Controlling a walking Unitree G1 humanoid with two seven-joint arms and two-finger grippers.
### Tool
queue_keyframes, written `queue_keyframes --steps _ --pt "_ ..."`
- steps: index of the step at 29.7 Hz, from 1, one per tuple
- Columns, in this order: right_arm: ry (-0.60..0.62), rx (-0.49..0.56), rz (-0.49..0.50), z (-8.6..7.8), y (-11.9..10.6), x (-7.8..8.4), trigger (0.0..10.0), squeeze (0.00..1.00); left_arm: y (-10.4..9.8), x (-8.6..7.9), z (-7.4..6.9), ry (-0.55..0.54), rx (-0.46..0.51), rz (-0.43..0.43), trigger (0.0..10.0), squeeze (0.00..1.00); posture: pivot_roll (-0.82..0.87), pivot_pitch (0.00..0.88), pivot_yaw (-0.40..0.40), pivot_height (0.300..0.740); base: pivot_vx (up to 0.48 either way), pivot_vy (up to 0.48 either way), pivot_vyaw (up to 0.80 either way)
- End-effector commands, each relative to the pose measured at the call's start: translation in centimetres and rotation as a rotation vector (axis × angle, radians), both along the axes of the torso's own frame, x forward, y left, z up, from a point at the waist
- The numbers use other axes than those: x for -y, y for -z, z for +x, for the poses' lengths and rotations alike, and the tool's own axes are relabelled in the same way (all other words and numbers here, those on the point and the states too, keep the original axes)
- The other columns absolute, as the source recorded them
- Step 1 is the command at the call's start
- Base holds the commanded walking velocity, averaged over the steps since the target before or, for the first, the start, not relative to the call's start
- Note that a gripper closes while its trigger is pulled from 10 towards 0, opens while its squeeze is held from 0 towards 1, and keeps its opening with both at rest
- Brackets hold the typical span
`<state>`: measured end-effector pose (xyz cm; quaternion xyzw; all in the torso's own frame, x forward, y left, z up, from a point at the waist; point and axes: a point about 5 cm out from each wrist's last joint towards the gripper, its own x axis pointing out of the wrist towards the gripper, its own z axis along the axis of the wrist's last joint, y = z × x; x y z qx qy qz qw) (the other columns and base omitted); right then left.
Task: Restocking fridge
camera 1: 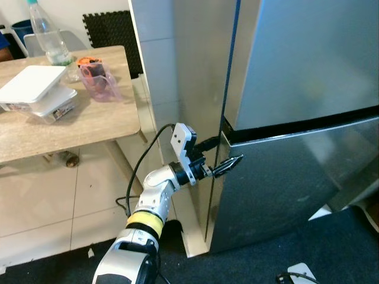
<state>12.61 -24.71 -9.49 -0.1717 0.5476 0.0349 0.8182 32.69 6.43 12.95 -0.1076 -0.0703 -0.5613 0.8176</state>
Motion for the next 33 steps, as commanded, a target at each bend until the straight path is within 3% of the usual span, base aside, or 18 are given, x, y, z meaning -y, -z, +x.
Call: queue_keyframes --steps 1,4,8,9,10,12,14,19,24,29,33 --pt "0.017 -0.003 -0.01 -0.3 0.0 0.4 10.0 0.0 -0.1 1.8 -0.8 0.142 0.022 0.026 10.0 0.0 -0.07 0.069 0.0 0.74 0.0 0.0 0.0" --pt "0.019 -0.003 -0.011 -0.4 0.0 0.4 10.0 0.0 -0.2 1.9 -0.9 0.157 0.022 0.023 10.0 0.0 -0.07 0.069 0.0 0.74 0.0 0.0 0.0" --pt "0.022 -0.006 -0.013 -0.5 0.0 0.5 10.0 0.0 0.0 2.9 -1.8 0.254 0.01 0.018 10.0 0.0 -0.07 0.069 -0.002 0.74 0.0 0.0 0.0" --pt "0.023 -0.007 -0.013 -0.6 0.0 0.5 10.0 0.0 0.0 3.3 -2.2 0.29 0.006 0.018 10.0 0.0 -0.07 0.069 -0.002 0.74 0.0 0.0 0.0" --pt "0.024 -0.006 -0.013 -0.5 0.0 0.5 10.0 0.0 0.2 4.5 -3.6 0.391 0.0 0.007 10.0 0.0 -0.07 0.068 0.0 0.74 0.0 0.0 0.0" --pt "0.024 -0.006 -0.013 -0.5 0.0 0.5 10.0 0.0 0.2 4.5 -3.6 0.391 0.0 0.007 10.0 0.0 -0.07 0.068 0.0 0.74 0.0 0.0 0.0" --pt "0.024 -0.003 -0.012 -0.4 0.0 0.5 10.0 0.0 0.7 5.8 -5.2 0.484 -0.019 -0.01 10.0 0.0 -0.07 0.065 -0.001 0.74 0.0 0.0 0.0" --pt "0.022 0.0 -0.01 -0.3 0.0 0.4 10.0 0.0 0.9 6.4 -5.8 0.509 -0.028 -0.016 10.0 0.0 -0.07 0.068 0.0 0.74 0.0 0.0 0.0" --pt "0.024 0.0 -0.008 -0.3 0.0 0.4 10.0 0.0 0.0 6.9 -7.2 0.619 -0.091 -0.123 10.0 0.0 -0.07 0.069 0.002 0.74 0.0 0.0 0.0" --pt "0.025 -0.003 -0.009 -0.5 0.0 0.4 10.0 0.0 0.4 5.9 -6.7 0.563 -0.146 -0.151 10.0 0.0 -0.07 0.068 0.003 0.74 0.0 0.0 0.0" --pt "0.018 -0.016 -0.012 -0.8 0.2 0.3 10.0 0.0 4.1 3.0 -5.3 0.329 -0.276 -0.097 10.0 0.0 -0.06 0.068 0.003 0.74 0.0 0.0 0.0"
